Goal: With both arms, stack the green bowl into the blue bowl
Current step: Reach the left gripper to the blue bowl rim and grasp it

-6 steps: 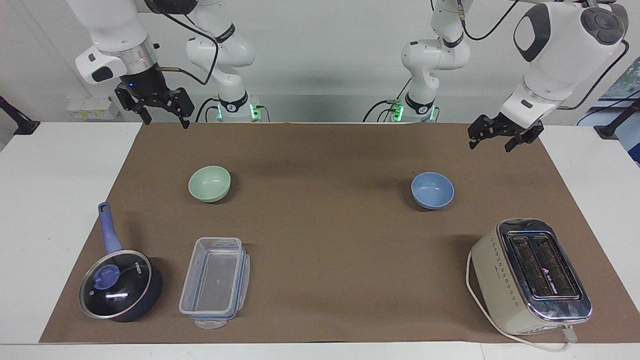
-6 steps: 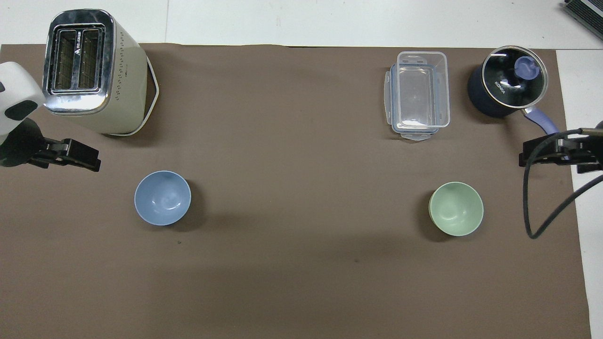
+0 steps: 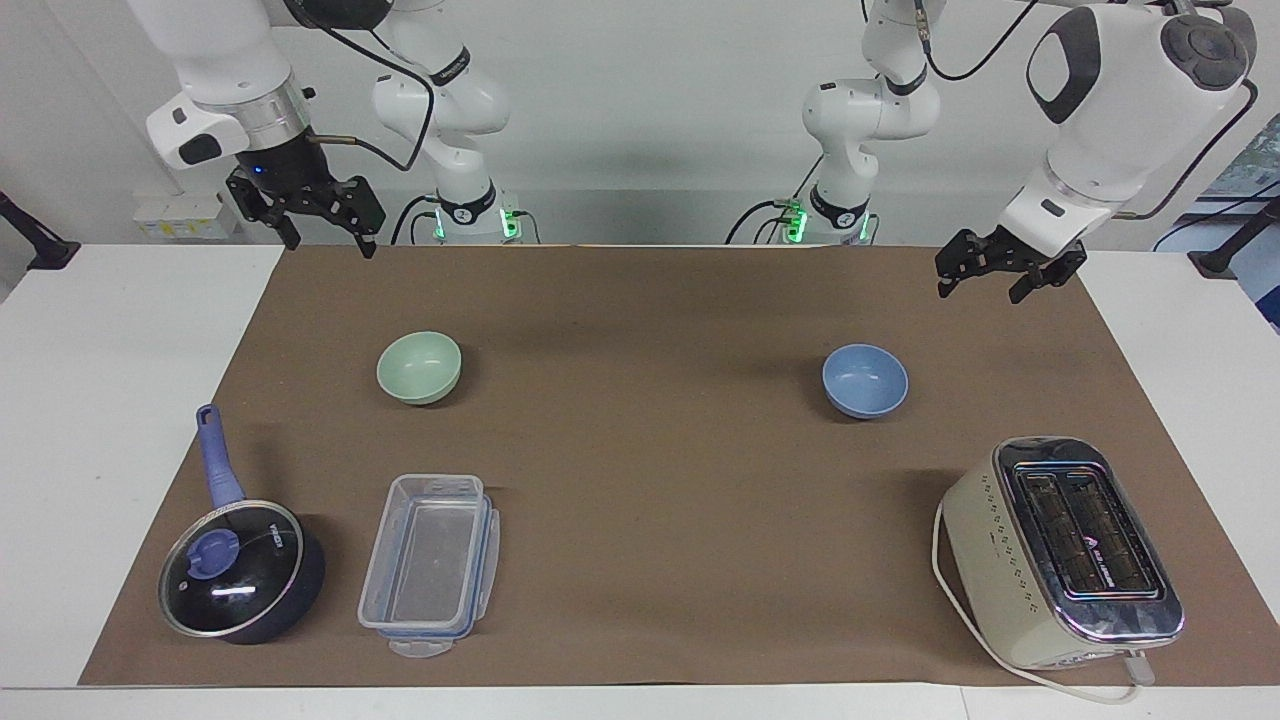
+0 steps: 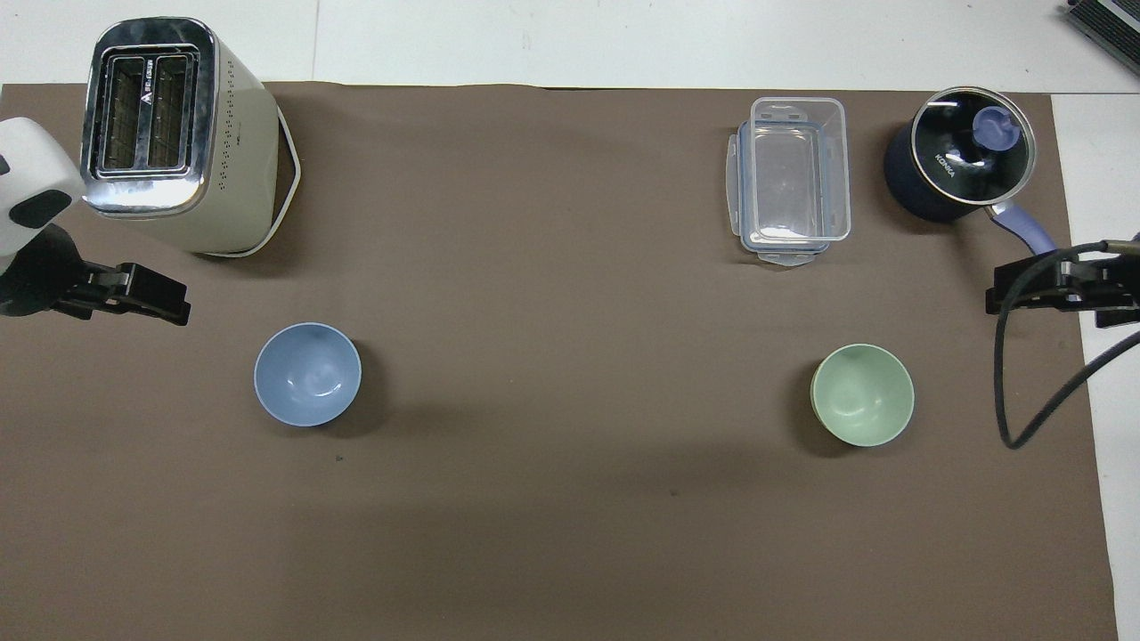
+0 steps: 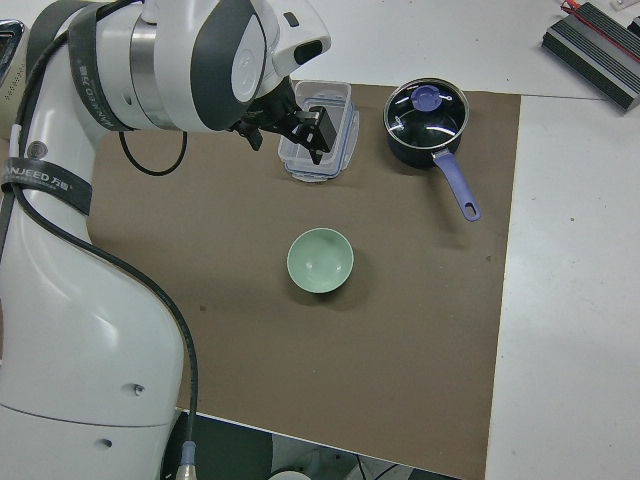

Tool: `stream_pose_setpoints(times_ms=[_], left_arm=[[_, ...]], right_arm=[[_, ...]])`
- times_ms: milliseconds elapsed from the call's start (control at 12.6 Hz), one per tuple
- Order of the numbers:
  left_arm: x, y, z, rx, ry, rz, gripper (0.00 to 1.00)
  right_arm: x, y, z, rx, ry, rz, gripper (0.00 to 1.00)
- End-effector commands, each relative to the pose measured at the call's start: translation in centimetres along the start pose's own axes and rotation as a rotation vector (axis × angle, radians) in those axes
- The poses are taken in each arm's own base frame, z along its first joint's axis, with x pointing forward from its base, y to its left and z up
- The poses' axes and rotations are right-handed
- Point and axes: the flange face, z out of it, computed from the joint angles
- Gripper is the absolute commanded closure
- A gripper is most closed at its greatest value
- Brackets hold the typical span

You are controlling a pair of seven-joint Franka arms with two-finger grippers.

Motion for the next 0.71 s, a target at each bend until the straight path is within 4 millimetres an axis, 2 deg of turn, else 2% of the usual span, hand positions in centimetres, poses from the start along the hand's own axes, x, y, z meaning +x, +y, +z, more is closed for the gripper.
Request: stream_pose_setpoints(times_ms=[0, 635], left_arm=[[-0.6, 0.0, 0.1, 0.02, -0.008, -0.015, 0.0], [-1.6, -0.2, 1.6, 0.015, 0.019, -0.02, 0.0]], right_arm=[[0.1, 0.3, -0.3, 0.01, -0.005, 0.014, 0.0], [0.0, 0.2, -0.3, 0.009, -0.007, 0.009, 0.0]])
